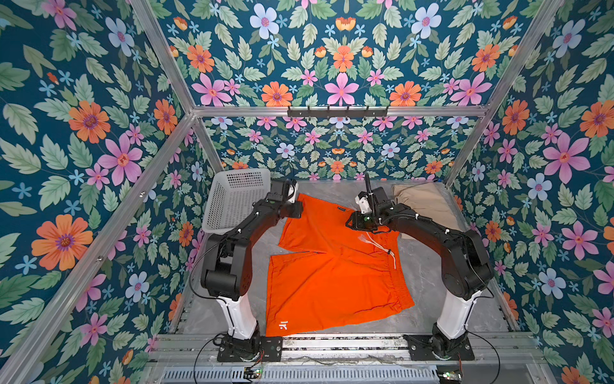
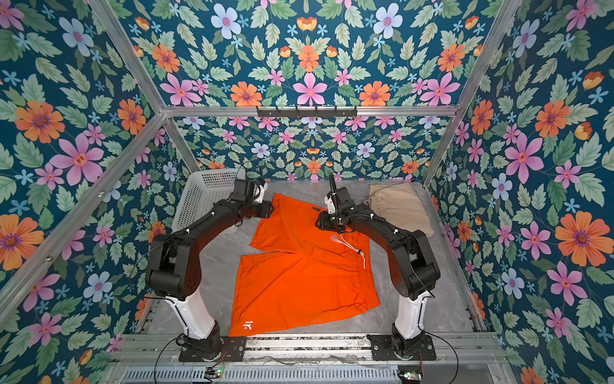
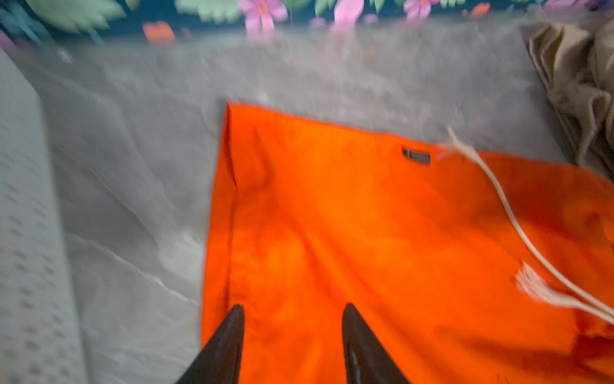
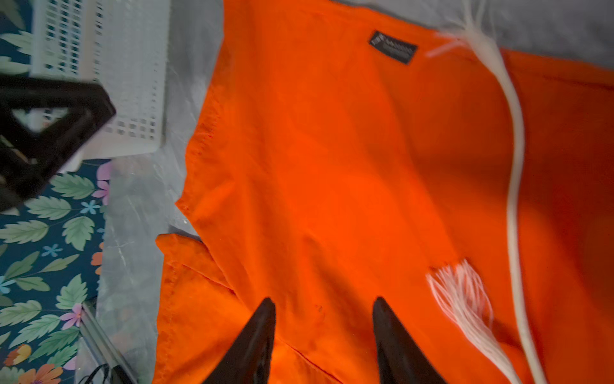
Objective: Fold and stack the shorts
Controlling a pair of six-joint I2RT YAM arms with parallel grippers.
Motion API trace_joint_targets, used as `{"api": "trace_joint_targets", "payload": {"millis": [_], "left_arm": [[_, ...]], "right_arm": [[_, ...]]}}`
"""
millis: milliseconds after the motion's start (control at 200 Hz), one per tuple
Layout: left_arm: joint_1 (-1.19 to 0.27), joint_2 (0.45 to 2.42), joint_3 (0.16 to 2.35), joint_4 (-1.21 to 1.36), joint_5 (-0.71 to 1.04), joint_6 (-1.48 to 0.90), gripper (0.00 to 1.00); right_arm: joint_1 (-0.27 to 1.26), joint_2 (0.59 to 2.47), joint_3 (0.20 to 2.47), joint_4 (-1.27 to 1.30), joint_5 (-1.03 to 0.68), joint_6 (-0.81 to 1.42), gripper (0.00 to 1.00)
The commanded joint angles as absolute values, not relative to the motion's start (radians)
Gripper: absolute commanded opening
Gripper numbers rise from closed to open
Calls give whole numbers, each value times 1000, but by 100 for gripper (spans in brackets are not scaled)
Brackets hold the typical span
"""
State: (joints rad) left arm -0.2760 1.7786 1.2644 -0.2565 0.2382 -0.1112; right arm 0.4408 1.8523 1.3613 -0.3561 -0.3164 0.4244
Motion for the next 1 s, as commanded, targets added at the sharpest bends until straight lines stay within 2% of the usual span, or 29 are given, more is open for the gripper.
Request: {"api": "trace_joint_targets", "payload": {"millis": [0,105,305,755,875,995], "left_arm": [[-276,1727,1111,-114,323,-249,49],[-276,1745,1045,-61,318,-272,50],[-275,1846,1083,-58,351,-302,46],[-196,1913,1096,-161,111,-249,37],[-187,1902,1145,-190,113,-234,43],[-189,1852,1208,-205,187,-244,48]], "right_arm": [[420,1841,1297,-333,-316,464,48],[392,1862,1246,-283,-346,503,48],[373,1905,1241,-280,-326,511,47],[342,2060,1347,-318,-268,593,47],[341,2115,1439,-351,-259,606,47],[340,2110,1500,-341,-301,601,47]]}}
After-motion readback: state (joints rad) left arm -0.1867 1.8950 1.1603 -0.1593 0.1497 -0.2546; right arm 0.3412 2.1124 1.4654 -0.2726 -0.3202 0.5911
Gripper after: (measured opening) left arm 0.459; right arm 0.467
